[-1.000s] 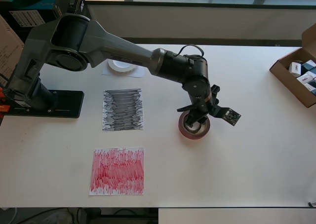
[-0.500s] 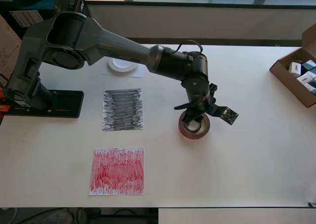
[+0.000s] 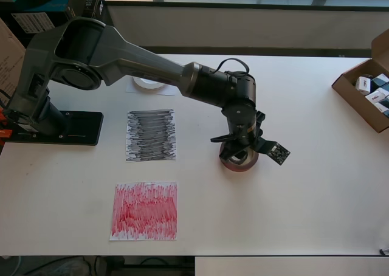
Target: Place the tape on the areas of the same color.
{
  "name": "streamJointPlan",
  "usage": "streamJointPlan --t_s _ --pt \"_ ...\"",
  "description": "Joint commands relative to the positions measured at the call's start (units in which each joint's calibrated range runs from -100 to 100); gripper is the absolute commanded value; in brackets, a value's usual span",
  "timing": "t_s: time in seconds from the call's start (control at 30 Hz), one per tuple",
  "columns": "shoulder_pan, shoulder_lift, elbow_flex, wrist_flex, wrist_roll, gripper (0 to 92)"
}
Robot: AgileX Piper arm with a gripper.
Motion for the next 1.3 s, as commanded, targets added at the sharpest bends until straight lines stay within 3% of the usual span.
streamJointPlan --t_s 0.0,1.27 --pt "-0.3 -0.2 0.0 0.1 0.1 52.6" --pt "1.0 2.6 -0.3 -0.9 1.2 52.6"
